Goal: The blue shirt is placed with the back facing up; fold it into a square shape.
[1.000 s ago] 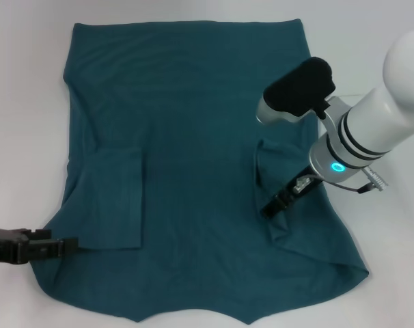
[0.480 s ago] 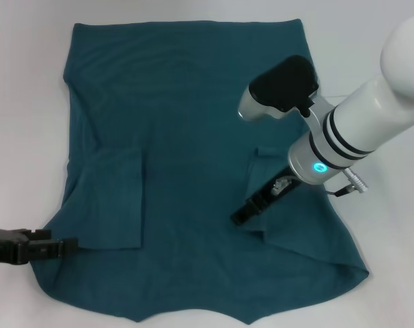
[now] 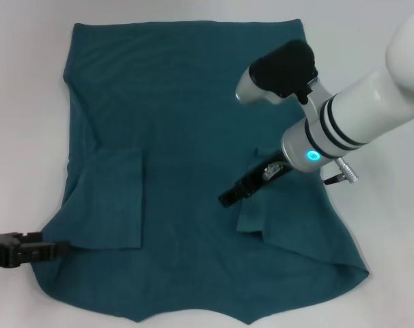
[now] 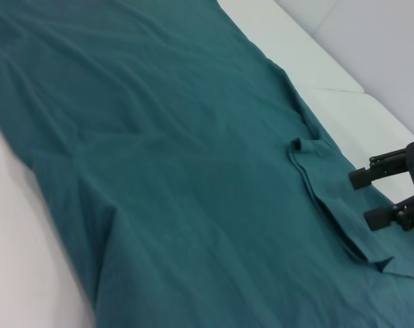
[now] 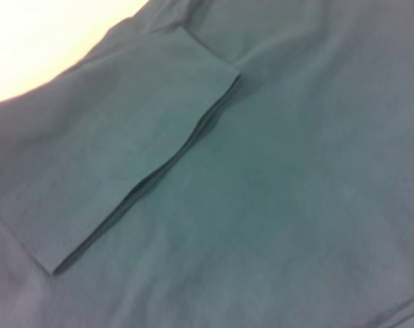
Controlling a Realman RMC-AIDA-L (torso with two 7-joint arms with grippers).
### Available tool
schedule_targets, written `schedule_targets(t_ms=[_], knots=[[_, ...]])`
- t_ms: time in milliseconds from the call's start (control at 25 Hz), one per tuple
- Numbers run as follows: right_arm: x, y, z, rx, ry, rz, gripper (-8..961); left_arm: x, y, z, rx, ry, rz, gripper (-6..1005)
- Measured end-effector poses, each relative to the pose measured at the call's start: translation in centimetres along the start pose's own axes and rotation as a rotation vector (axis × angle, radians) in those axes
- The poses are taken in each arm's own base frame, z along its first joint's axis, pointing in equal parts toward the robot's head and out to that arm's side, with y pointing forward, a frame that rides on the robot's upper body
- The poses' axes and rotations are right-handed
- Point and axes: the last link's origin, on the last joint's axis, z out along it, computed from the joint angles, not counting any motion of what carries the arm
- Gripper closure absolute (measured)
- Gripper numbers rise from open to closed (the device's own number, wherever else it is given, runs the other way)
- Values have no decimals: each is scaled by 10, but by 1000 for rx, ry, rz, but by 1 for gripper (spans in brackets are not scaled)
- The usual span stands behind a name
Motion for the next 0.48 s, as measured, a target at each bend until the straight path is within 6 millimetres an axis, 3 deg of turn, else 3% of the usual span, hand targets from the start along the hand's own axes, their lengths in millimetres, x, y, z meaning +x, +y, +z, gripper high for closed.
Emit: schedule_targets(t_ms=[240, 480], knots=[[-4, -8, -7, 3, -33, 0, 44, -6, -9, -15, 72, -10, -81, 247], [-1, -4, -11, -39, -13, -59, 44, -12, -25, -13, 216, -60, -133, 258]])
